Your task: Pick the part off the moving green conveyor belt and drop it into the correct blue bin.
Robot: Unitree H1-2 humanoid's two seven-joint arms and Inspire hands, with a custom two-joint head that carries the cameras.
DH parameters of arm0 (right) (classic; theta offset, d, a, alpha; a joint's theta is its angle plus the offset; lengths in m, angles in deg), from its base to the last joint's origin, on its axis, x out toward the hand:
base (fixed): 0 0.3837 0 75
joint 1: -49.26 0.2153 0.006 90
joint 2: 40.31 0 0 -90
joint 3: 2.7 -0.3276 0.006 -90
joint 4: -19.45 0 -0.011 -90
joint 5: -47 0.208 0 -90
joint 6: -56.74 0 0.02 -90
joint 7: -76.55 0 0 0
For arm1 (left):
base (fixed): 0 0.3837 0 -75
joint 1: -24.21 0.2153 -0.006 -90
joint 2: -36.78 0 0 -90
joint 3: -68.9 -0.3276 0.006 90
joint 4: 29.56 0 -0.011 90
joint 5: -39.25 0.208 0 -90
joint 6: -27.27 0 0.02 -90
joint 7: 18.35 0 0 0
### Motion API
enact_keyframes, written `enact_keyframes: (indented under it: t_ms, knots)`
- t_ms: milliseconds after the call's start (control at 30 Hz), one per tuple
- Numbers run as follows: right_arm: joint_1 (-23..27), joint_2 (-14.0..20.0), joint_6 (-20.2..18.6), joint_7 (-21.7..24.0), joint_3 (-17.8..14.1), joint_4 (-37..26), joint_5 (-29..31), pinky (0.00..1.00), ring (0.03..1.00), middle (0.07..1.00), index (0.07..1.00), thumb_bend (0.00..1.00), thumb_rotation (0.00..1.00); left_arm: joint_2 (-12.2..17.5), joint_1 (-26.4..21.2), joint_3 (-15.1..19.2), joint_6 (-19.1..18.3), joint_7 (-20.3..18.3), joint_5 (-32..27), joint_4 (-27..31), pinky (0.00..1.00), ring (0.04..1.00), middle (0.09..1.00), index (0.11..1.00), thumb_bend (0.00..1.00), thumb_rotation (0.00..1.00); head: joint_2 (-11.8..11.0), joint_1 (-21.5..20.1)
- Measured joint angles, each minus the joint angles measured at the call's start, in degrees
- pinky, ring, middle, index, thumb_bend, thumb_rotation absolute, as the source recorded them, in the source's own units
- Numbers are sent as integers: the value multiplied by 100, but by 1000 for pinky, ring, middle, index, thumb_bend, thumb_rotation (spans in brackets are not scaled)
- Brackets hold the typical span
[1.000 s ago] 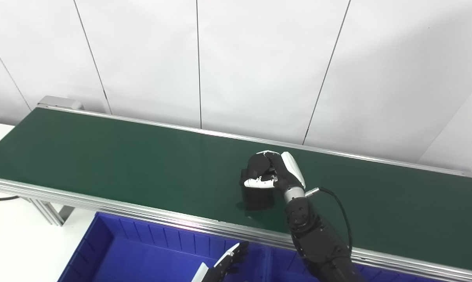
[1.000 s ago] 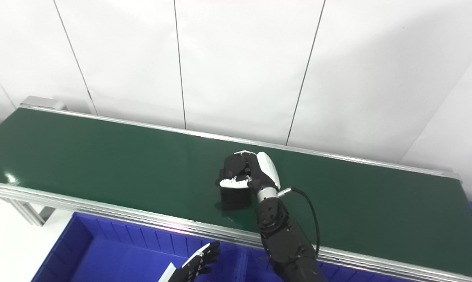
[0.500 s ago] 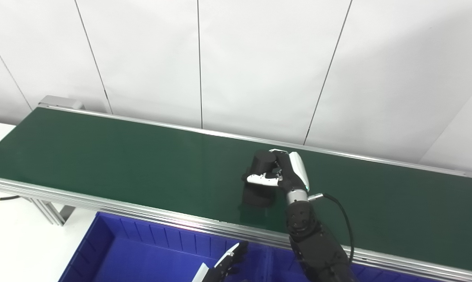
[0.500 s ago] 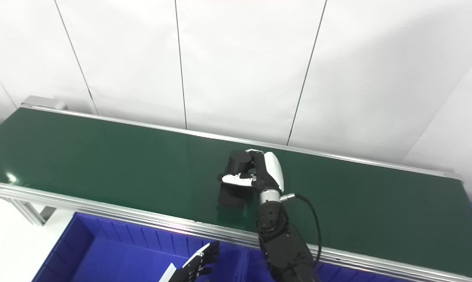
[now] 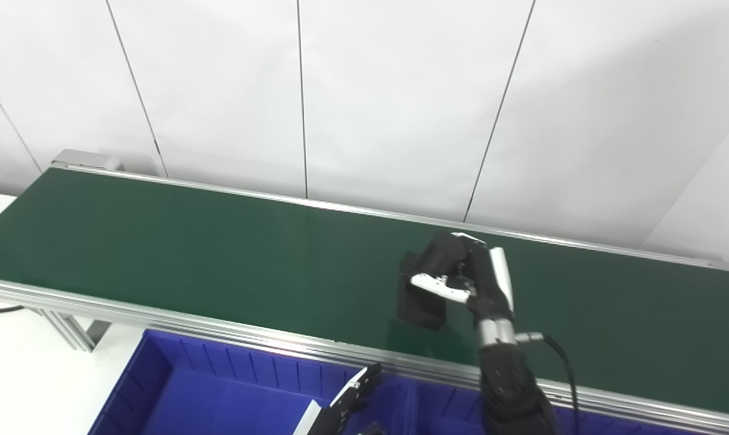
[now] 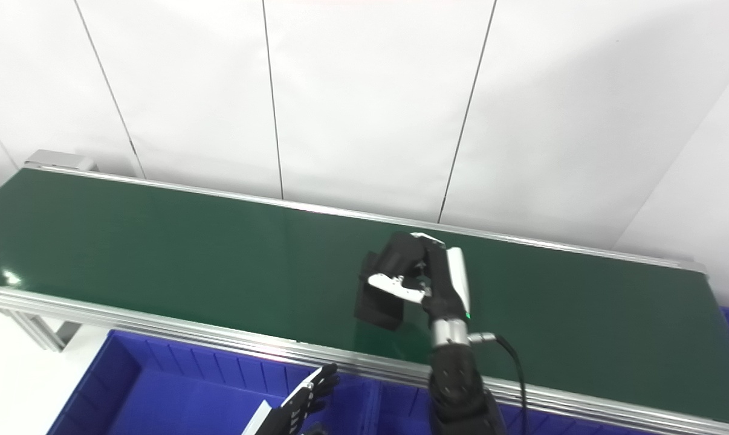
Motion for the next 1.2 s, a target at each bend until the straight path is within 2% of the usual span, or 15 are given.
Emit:
enact_keyframes:
  t_ms: [133,167,200,233,300,367,433,500,567,633,800,867,1000,1133,1200]
  knots:
    - [-495,167,-279,282,-106,-967,103,371,447,545,467,508,0,2,-6,-1,-3,-1,7,2,918,933,919,935,781,907,140,-26]
    - [-604,205,-339,348,-139,-1173,136,452,474,539,455,507,0,1,-8,0,-7,-1,5,6,917,935,925,934,778,909,184,-35]
    - [-720,254,-385,405,-167,-1419,142,483,485,537,451,507,0,1,-9,0,-13,-4,3,14,915,935,927,935,777,913,298,-44]
    - [-820,314,-405,457,-180,-1616,145,499,492,535,448,506,0,1,-9,0,-25,-5,3,27,917,936,928,937,775,921,404,-53]
    - [-958,461,-406,559,-223,-1820,163,526,507,530,443,505,0,2,-15,-1,-58,-21,5,65,921,938,930,939,761,929,449,-53]
    - [-1087,608,-406,649,-240,-1959,164,490,482,538,446,507,0,2,-14,-1,-68,-31,7,116,923,937,926,936,748,933,571,-53]
    - [-1240,764,-404,711,-247,-2138,141,397,441,549,456,506,0,4,-3,0,-115,-37,7,206,928,939,926,935,756,941,694,-53]
    - [-1410,911,-404,803,-274,-2294,132,288,446,541,453,508,0,14,-2,-2,-196,-54,18,312,924,937,927,936,753,961,800,-62]
    - [-1623,1007,-405,843,-309,-2480,137,244,445,538,454,508,0,57,1,-6,-267,-88,58,444,914,930,922,934,740,970,949,-88]
    - [-1769,1040,-404,896,-336,-2588,135,366,441,541,455,508,0,83,-9,5,-299,-90,140,510,906,923,919,929,720,972,1002,-105]
    - [-2081,1141,-372,991,-333,-2760,140,445,464,532,456,508,0,77,-32,22,-676,-112,169,681,898,920,921,917,671,971,1151,-167]
    - [-2217,1148,-378,1113,-349,-2888,265,479,482,525,453,508,0,79,-32,31,-787,-116,173,749,896,920,923,914,637,982,1318,-237]
    - [-2398,1168,-567,1336,-348,-3096,365,280,453,515,473,511,0,81,-77,43,-929,-142,225,928,888,915,921,909,601,977,1441,-473]
    - [-2502,1281,-792,1475,-326,-3116,190,206,446,500,482,512,0,88,-106,108,-975,-179,224,1066,864,907,912,911,595,986,1538,-536]
    - [-2535,1315,-923,1501,-317,-3106,68,173,445,424,492,510,0,91,-106,151,-1043,-184,223,1080,863,900,901,903,582,961,1609,-615]
